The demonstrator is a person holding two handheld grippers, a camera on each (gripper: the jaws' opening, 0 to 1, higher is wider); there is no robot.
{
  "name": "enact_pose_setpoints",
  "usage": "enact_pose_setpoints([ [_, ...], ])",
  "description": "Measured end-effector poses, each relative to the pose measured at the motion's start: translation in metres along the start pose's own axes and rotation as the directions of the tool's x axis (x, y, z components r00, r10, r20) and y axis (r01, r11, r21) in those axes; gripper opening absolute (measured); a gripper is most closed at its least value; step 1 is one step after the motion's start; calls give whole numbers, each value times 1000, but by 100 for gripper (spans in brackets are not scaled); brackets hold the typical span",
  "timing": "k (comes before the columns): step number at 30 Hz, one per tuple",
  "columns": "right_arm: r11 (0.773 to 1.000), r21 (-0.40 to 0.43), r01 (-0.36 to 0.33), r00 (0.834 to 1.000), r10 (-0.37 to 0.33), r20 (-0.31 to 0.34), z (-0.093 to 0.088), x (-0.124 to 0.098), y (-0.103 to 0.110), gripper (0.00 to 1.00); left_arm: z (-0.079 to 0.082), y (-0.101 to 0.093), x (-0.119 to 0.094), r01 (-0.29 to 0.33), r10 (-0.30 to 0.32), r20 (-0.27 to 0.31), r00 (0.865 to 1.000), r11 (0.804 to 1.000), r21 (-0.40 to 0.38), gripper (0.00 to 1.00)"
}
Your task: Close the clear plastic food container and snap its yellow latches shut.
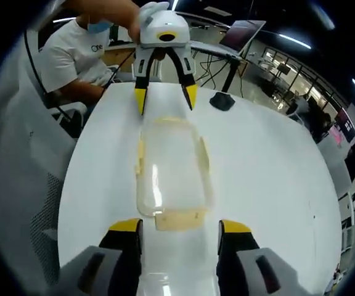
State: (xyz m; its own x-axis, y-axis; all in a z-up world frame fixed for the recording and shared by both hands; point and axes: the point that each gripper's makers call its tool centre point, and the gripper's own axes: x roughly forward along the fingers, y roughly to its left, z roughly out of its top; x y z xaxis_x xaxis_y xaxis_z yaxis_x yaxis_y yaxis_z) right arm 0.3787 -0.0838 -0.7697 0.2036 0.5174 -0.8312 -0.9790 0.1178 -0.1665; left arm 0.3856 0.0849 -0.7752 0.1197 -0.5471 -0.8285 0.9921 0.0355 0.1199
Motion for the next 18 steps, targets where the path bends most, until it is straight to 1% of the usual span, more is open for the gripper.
enact_pose_setpoints([
  [2,1000,-8,-12,1000,12,-13,-2,4,2,44,-2,-1,3,13,-13,-6,1000,1000,-8,52],
  [8,999,-20,-36,999,36,-34,-5,10,4,44,-4,2,12,32,-32,-12,999,999,14,51],
  [11,998,-32,-47,998,45,-52,-8,14,3,43,-5,3,14,42,-42,-14,999,999,14,50],
  [14,998,-41,-52,997,49,-56,-9,17,0,43,-8,5,15,53,-53,-19,998,999,3,50],
  [18,996,-34,-77,994,74,-76,-12,22,0,41,-13,4,16,70,-69,-41,997,997,25,43],
])
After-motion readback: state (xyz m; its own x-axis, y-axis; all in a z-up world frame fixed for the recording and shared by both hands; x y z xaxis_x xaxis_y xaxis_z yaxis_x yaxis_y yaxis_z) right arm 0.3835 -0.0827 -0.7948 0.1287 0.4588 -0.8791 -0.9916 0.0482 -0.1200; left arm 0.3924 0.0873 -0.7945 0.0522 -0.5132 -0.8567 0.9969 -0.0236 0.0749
